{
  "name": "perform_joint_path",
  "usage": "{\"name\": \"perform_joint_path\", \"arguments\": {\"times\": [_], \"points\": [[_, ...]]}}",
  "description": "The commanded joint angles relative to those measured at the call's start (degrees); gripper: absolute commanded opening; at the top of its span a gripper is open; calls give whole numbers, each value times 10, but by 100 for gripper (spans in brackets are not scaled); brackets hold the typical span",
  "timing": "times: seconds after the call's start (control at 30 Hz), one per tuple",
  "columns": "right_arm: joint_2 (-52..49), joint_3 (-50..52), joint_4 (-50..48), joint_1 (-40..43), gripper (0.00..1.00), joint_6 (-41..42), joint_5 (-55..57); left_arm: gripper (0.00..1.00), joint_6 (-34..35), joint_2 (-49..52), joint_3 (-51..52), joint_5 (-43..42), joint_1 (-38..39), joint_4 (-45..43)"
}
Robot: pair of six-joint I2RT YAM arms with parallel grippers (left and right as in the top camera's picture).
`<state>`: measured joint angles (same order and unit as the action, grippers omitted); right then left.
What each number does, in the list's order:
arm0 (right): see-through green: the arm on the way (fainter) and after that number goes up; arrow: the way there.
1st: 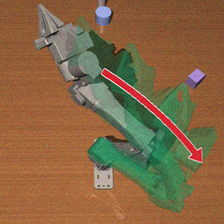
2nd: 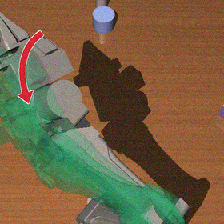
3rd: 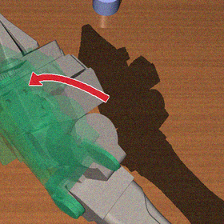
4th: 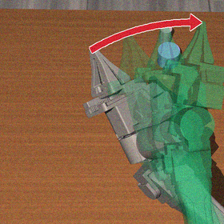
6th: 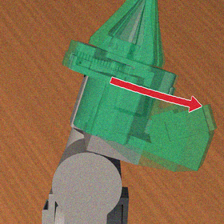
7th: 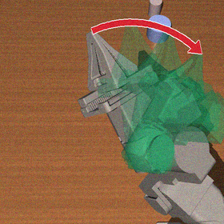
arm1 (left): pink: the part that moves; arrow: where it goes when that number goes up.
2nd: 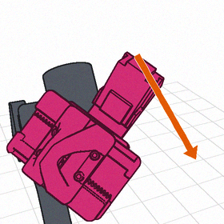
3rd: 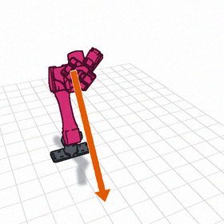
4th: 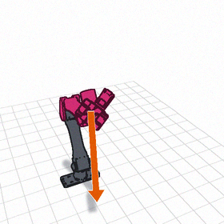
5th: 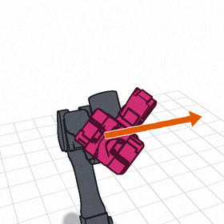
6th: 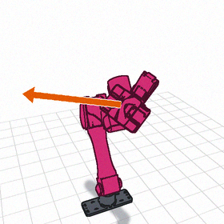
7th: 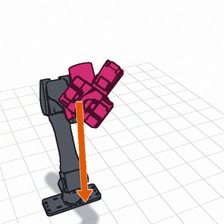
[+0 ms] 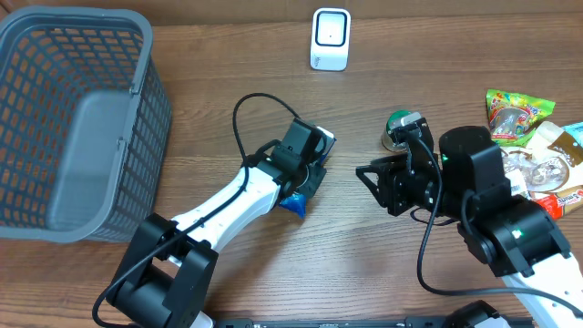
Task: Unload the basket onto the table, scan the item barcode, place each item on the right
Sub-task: 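Lower the Oreo pack onto the table and open the left gripper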
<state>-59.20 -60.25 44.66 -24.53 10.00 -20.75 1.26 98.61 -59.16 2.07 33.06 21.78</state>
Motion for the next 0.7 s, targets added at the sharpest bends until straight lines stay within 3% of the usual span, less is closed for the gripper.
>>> {"name": "perform_joint_path", "arguments": {"times": [0.0, 0.2, 0.3, 0.4, 0.5, 0.67], "points": [[-9, 2, 13, -2, 35, 22, 68, 63, -13, 5, -2, 58, -6, -10], [-20, 2, 42, -2, 35, 23, 68, 84, -13, 5, -2, 51, -23, -14], [-28, 9, 52, -2, 36, 43, 68, 100, -12, 5, -2, 43, -25, -18], [-40, 41, 35, -2, 29, 72, 66, 100, -7, 5, -5, 47, -28, -15], [-57, 92, -13, -2, 5, 85, 25, 100, 54, -3, -20, 77, -47, 17], [-95, 157, -105, -3, 4, 85, -47, 100, 87, -37, -49, -3, -108, 76]]}}
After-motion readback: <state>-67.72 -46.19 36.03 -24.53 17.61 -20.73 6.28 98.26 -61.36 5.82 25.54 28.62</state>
